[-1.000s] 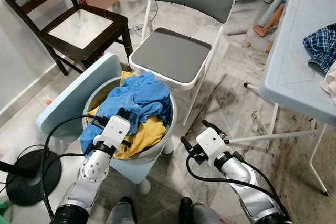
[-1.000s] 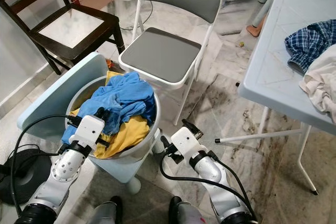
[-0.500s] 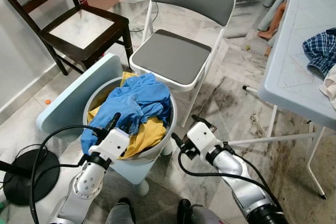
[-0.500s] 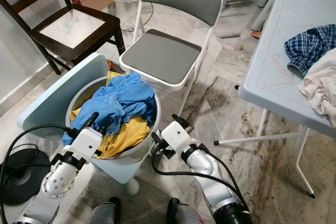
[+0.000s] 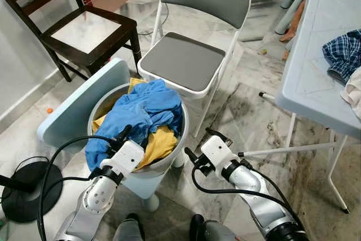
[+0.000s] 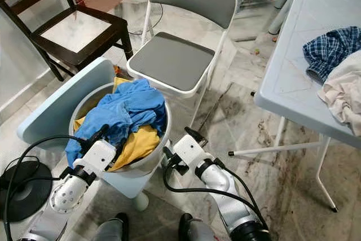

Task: Hang hanger

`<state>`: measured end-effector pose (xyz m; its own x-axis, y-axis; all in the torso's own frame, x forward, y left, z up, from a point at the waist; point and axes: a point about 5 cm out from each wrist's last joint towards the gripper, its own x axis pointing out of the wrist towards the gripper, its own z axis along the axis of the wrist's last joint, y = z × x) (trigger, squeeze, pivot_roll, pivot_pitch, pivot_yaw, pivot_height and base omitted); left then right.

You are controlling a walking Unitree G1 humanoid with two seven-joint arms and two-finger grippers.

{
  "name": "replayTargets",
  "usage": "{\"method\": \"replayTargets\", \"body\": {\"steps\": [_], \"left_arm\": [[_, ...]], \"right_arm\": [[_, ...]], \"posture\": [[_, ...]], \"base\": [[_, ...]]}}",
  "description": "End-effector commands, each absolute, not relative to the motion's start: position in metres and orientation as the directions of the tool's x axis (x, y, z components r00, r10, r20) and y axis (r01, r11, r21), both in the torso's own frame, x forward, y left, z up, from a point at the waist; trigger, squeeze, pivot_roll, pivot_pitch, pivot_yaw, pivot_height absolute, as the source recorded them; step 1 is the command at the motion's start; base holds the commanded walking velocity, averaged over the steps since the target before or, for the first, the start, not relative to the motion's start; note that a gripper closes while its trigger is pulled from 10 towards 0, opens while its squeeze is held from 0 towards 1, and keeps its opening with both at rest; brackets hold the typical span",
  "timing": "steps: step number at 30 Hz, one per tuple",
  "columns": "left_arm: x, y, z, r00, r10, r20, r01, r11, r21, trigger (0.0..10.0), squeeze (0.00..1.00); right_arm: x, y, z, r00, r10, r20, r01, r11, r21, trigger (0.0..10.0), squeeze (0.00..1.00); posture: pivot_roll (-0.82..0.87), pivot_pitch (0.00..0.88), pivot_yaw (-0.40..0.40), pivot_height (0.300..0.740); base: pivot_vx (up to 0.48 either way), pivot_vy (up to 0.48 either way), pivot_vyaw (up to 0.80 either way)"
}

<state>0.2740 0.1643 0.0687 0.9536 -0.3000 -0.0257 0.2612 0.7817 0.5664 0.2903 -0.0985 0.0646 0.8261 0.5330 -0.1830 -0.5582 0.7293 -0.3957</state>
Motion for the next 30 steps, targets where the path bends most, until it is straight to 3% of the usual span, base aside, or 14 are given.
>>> {"method": "replayTargets", "body": {"steps": [1, 6, 7, 8, 9, 19, 20, 21, 30], "left_arm": [[0.275, 0.169, 0.062, 0.958, -0.279, -0.069, 0.266, 0.772, 0.577, 10.0, 1.00], [0.280, 0.172, 0.064, 0.961, -0.265, -0.081, 0.260, 0.760, 0.596, 10.0, 1.00], [0.281, 0.174, 0.064, 0.962, -0.261, -0.083, 0.257, 0.759, 0.598, 10.0, 0.81], [0.282, 0.175, 0.065, 0.964, -0.254, -0.083, 0.251, 0.755, 0.605, 10.0, 0.33], [0.283, 0.178, 0.066, 0.966, -0.246, -0.083, 0.245, 0.756, 0.607, 10.0, 0.00], [0.284, 0.184, 0.055, 0.954, -0.253, -0.162, 0.299, 0.739, 0.604, 10.0, 0.00], [0.284, 0.183, 0.054, 0.951, -0.262, -0.167, 0.309, 0.740, 0.598, 4.4, 0.00], [0.285, 0.183, 0.053, 0.947, -0.270, -0.174, 0.320, 0.739, 0.593, 0.0, 0.00], [0.289, 0.186, 0.053, 0.949, -0.263, -0.175, 0.315, 0.743, 0.590, 0.0, 0.00]], "right_arm": [[0.286, -0.100, 0.061, 0.822, 0.533, -0.198, -0.565, 0.726, -0.393, 10.0, 0.00], [0.286, -0.101, 0.061, 0.823, 0.532, -0.199, -0.564, 0.726, -0.392, 10.0, 0.00], [0.286, -0.101, 0.060, 0.823, 0.532, -0.199, -0.564, 0.727, -0.392, 10.0, 0.00], [0.286, -0.101, 0.060, 0.823, 0.532, -0.199, -0.564, 0.727, -0.392, 10.0, 0.00], [0.285, -0.101, 0.060, 0.823, 0.531, -0.200, -0.564, 0.727, -0.392, 10.0, 0.00], [0.286, -0.099, 0.059, 0.824, 0.531, -0.200, -0.564, 0.729, -0.388, 10.0, 0.00], [0.286, -0.099, 0.059, 0.823, 0.531, -0.200, -0.564, 0.729, -0.388, 10.0, 0.00], [0.286, -0.098, 0.060, 0.823, 0.532, -0.199, -0.564, 0.729, -0.388, 10.0, 0.00], [0.287, -0.101, 0.060, 0.830, 0.521, -0.197, -0.554, 0.734, -0.393, 10.0, 0.00]], "posture": [[0.16, 0.225, -0.060, 0.740], [0.16, 0.228, -0.060, 0.740], [0.16, 0.228, -0.059, 0.740], [0.16, 0.228, -0.059, 0.740], [0.16, 0.227, -0.057, 0.740], [0.17, 0.228, -0.057, 0.740], [0.17, 0.227, -0.056, 0.740], [0.17, 0.227, -0.056, 0.740], [0.16, 0.223, -0.055, 0.740]], "base": [[0.000, 0.000, 0.00], [0.000, 0.000, 0.00], [0.000, 0.000, 0.00], [0.000, 0.000, 0.00], [0.000, 0.000, 0.00], [0.000, 0.000, 0.00], [0.000, 0.000, 0.00], [0.000, 0.000, 0.00], [0.000, 0.000, 0.00]]}}
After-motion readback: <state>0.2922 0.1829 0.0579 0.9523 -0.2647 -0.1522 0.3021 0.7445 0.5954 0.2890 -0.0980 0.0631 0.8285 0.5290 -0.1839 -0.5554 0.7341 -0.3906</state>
